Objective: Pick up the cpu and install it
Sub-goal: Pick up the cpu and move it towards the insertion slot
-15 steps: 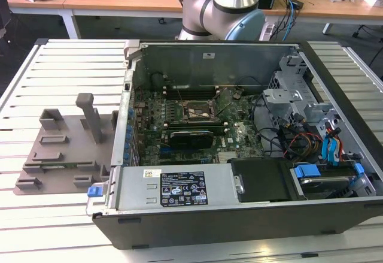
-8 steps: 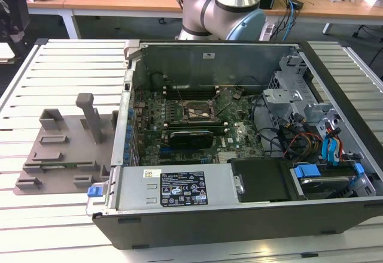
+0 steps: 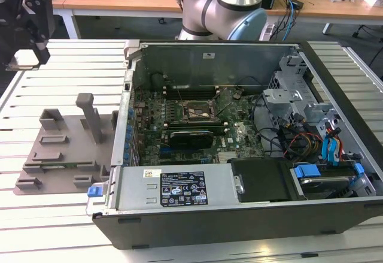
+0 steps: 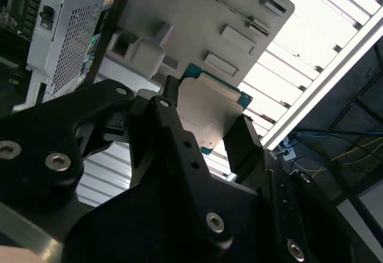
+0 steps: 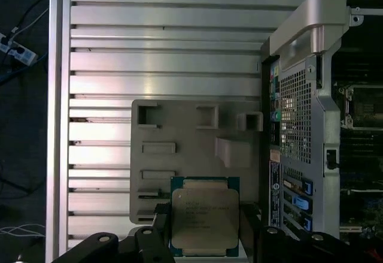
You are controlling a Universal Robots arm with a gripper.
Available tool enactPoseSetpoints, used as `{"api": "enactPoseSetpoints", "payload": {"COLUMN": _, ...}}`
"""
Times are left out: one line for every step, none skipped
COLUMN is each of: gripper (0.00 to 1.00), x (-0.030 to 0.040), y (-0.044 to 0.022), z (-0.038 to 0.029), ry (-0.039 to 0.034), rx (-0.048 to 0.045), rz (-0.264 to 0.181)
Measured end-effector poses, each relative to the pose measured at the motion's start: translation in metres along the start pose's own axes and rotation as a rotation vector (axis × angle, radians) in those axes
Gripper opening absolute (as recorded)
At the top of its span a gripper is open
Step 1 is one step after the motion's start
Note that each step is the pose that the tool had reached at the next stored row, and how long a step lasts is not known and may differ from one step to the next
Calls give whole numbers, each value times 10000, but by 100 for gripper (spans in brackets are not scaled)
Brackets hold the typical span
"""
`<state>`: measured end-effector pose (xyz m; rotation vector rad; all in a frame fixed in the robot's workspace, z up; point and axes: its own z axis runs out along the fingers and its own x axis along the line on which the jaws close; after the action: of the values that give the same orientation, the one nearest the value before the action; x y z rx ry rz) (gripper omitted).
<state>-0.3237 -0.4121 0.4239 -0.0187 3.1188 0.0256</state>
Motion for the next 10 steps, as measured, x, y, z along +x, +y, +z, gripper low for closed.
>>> {"api": "enactPoseSetpoints", "payload": {"gripper": 55, "x": -40, "y": 0, "z": 3, "ry": -1, "rx": 2, "rz": 1}}
{"api": "enactPoseSetpoints", "payload": {"gripper": 55, "x": -79, "y": -1, "z": 4, "ry": 0, "rx": 3, "rz": 1}}
{"api": "enactPoseSetpoints", "payload": {"gripper": 55, "x": -97, "y": -1, "z": 5, "ry": -1, "rx": 3, "rz": 1}}
{"api": "enactPoseSetpoints", "payload": {"gripper": 55, "x": -115, "y": -1, "z": 6, "ry": -1, "rx": 3, "rz": 1}}
{"api": "enactPoseSetpoints", "payload": {"gripper": 55, "x": -149, "y": -2, "z": 8, "ry": 0, "rx": 4, "rz": 1}}
{"api": "enactPoseSetpoints", "payload": {"gripper": 55, "x": -171, "y": -2, "z": 9, "ry": 0, "rx": 4, "rz": 1}}
{"api": "enactPoseSetpoints", "payload": {"gripper": 55, "x": -191, "y": -2, "z": 11, "ry": -1, "rx": 3, "rz": 1}}
{"api": "enactPoseSetpoints", "payload": {"gripper": 55, "x": -231, "y": -3, "z": 13, "ry": -1, "rx": 3, "rz": 1}}
{"api": "enactPoseSetpoints", "payload": {"gripper": 55, "x": -250, "y": -3, "z": 14, "ry": 0, "rx": 4, "rz": 0}}
{"api": "enactPoseSetpoints", "payload": {"gripper": 55, "x": -275, "y": -3, "z": 15, "ry": 0, "rx": 4, "rz": 0}}
